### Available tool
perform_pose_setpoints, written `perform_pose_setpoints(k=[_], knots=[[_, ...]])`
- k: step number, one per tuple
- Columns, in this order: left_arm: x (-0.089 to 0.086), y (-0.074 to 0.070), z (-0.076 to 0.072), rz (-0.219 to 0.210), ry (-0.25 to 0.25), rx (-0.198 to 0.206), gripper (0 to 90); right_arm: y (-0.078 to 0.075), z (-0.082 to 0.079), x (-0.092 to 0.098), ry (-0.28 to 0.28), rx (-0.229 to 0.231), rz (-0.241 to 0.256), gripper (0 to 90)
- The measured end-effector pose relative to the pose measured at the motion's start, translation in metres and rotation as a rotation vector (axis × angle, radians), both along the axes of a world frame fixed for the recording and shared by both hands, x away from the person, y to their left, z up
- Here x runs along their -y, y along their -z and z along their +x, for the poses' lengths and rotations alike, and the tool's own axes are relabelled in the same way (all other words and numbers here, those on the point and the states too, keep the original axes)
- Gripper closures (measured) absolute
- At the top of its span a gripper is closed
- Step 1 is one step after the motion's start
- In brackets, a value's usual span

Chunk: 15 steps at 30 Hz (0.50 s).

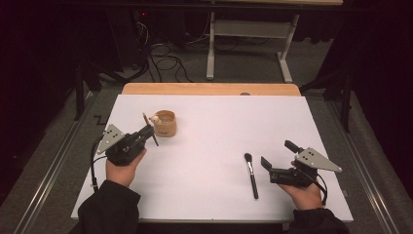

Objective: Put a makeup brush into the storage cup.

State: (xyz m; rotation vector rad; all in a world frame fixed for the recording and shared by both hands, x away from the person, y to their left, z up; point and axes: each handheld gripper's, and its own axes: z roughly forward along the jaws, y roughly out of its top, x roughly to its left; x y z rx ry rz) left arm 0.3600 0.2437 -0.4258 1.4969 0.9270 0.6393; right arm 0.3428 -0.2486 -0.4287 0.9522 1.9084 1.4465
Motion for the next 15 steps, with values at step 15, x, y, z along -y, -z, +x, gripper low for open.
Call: perform_pose_setpoints(k=[15], knots=[[-0.0029, -0.0012, 0.0041, -0.061, -0.003, -0.014, 83.0, 0.0021, 0.0003, -0.0018, 0.000, -0.006, -0.007, 0.3]])
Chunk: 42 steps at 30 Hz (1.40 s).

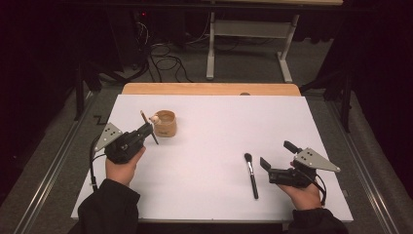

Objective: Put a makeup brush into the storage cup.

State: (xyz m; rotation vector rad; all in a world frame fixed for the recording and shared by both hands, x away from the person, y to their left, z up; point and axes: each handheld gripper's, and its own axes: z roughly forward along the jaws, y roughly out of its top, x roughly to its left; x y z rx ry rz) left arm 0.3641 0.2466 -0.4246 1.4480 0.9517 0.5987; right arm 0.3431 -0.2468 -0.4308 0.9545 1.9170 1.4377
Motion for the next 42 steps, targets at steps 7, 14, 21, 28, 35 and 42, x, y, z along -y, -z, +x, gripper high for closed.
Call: perform_pose_setpoints(k=[7, 14, 21, 28, 35, 42], knots=[[0.002, -0.006, 0.001, -0.021, -0.004, 0.007, 83.1, 0.000, 0.000, 0.000, 0.000, 0.001, 0.001, 0.3], [0.009, -0.012, 0.007, -0.023, 0.003, 0.004, 83.2, 0.000, 0.000, 0.000, -0.002, 0.000, 0.001, 0.3], [0.014, -0.023, 0.021, -0.011, -0.022, 0.000, 83.2, 0.000, -0.001, 0.000, -0.005, -0.002, 0.007, 0.6], [0.020, -0.032, 0.041, 0.014, -0.049, 0.003, 83.2, 0.000, -0.001, -0.001, -0.005, -0.002, 0.005, 0.8], [0.023, -0.033, 0.061, 0.023, -0.080, 0.000, 83.2, 0.000, -0.001, 0.000, -0.006, -0.004, 0.007, 1.0], [0.019, -0.031, 0.073, 0.031, -0.117, -0.012, 83.2, 0.001, -0.001, -0.001, -0.008, -0.008, 0.007, 1.2]])
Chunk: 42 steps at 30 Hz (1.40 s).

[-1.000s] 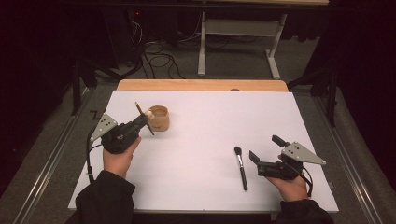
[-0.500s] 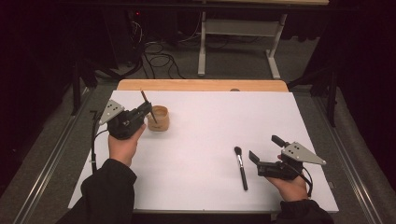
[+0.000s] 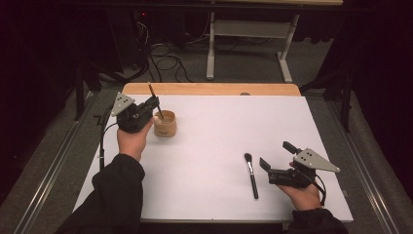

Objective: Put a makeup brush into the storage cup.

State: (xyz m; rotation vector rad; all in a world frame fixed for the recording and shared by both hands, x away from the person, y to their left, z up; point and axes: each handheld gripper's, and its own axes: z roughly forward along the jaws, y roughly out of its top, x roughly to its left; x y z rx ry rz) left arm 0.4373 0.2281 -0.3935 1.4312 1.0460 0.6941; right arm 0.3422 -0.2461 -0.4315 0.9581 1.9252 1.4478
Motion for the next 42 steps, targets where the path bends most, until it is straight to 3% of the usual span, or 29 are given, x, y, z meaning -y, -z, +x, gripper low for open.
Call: perform_pose_setpoints(k=[15, 25, 42], knots=[[-0.007, 0.008, 0.018, 0.005, -0.039, -0.027, 83.2, 0.001, -0.001, -0.001, -0.001, 0.001, -0.003, 1.6], [-0.006, 0.012, 0.026, -0.023, -0.054, -0.041, 83.2, 0.002, -0.001, -0.002, -0.006, -0.004, -0.003, 2.0], [-0.011, 0.023, 0.031, 0.003, -0.079, -0.079, 83.2, 0.003, -0.001, -0.002, -0.008, -0.011, -0.006, 2.8]])
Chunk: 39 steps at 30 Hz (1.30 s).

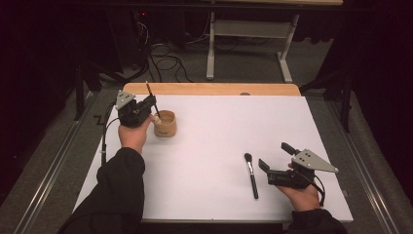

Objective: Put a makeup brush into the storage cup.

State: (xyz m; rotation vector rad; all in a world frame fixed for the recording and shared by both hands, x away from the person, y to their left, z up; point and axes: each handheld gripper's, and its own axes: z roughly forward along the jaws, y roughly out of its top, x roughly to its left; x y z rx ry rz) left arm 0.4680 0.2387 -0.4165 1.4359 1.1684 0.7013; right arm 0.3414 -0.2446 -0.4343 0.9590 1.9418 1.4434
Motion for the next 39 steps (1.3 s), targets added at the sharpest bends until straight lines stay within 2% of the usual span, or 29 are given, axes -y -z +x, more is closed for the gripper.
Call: perform_pose_setpoints(k=[18, 25, 28, 30, 33, 39], knots=[[-0.004, 0.021, -0.003, -0.010, -0.003, -0.052, 82.9, 0.001, 0.000, -0.001, -0.006, -0.004, -0.006, 4.0], [-0.004, 0.022, -0.003, -0.006, -0.005, -0.066, 81.2, 0.002, 0.000, -0.001, -0.006, -0.006, -0.006, 4.1], [-0.004, 0.020, -0.005, 0.000, 0.006, -0.047, 65.3, 0.002, 0.000, -0.001, -0.006, -0.006, -0.006, 4.2], [-0.004, 0.019, -0.005, 0.004, 0.007, -0.053, 53.2, 0.002, 0.000, -0.001, -0.006, -0.006, -0.006, 4.1], [-0.005, 0.019, -0.006, 0.014, 0.002, -0.070, 45.3, 0.002, 0.001, -0.001, -0.008, -0.005, -0.008, 4.1], [-0.007, 0.017, -0.010, 0.022, 0.007, -0.090, 37.9, 0.002, 0.001, -0.002, -0.007, -0.005, -0.009, 4.2]])
